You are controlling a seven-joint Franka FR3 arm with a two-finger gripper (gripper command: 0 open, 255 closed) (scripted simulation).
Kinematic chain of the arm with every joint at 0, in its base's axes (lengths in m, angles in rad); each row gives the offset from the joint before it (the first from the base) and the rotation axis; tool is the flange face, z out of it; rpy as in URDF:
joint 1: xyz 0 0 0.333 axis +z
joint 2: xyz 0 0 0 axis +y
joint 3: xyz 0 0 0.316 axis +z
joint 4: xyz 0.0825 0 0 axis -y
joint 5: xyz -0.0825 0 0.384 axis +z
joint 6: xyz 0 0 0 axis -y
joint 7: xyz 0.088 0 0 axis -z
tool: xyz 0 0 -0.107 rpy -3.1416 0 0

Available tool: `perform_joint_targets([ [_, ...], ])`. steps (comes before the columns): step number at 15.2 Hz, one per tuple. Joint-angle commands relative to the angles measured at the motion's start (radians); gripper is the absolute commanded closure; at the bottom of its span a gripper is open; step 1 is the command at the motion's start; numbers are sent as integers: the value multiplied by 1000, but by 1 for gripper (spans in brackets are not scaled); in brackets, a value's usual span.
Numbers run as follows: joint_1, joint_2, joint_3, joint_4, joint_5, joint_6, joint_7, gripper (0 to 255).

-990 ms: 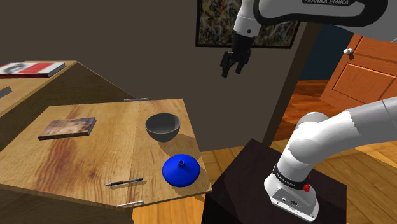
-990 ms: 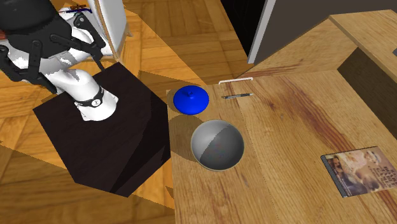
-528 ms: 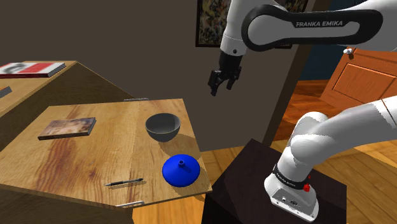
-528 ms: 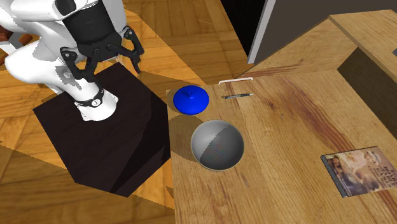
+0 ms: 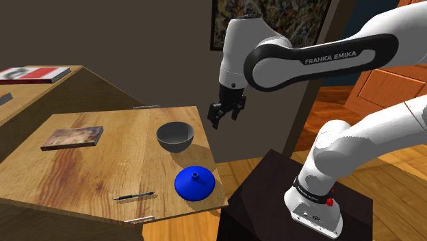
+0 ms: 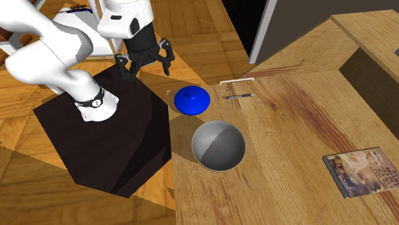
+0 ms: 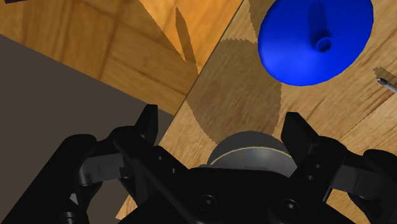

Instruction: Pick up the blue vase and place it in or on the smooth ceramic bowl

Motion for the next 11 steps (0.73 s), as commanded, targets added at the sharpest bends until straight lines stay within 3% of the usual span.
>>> perform_joint_targets([
  [1, 1, 49, 47, 5, 9, 38, 50, 0],
  [7, -4, 203, 204, 21, 15, 155, 217, 0],
  [11, -30, 338, 317, 58, -25, 231, 349, 0],
])
